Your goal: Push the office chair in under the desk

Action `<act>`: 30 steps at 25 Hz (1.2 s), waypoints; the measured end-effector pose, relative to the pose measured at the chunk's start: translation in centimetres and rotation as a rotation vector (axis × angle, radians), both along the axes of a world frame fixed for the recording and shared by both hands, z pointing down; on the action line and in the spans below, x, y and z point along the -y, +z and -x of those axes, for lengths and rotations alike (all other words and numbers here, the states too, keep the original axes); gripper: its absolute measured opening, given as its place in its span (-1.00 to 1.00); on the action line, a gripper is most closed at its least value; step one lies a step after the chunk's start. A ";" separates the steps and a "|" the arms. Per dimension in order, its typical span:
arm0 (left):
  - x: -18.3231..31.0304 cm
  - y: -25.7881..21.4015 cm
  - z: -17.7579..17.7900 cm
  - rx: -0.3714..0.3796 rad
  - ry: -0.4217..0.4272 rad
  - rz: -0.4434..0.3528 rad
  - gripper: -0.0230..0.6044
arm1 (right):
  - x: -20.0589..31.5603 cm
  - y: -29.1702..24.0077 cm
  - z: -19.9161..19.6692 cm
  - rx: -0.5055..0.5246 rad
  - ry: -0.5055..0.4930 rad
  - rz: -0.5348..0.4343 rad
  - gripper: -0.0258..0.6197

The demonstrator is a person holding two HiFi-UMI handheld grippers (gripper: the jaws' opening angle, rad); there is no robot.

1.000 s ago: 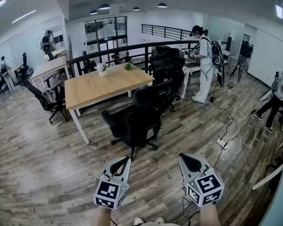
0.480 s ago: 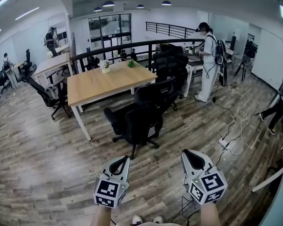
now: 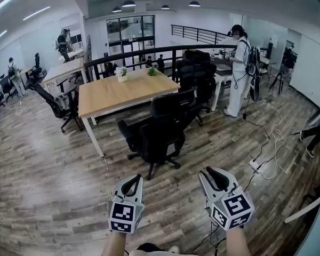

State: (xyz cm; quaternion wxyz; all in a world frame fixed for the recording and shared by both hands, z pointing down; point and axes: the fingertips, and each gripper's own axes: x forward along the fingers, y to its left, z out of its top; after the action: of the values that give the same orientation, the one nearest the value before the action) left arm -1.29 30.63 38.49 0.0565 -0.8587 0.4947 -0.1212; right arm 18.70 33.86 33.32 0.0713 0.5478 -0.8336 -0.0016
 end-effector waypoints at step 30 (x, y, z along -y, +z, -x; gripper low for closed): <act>24.1 9.0 0.5 0.022 -0.173 0.045 -0.07 | 19.9 5.6 -2.7 -0.057 -0.023 0.083 -0.25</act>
State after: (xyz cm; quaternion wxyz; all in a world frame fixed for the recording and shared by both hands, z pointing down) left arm -1.81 6.56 47.50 0.0317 -0.8125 0.5635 -0.1460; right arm 21.36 13.93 38.94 0.1176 0.5345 -0.8368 0.0166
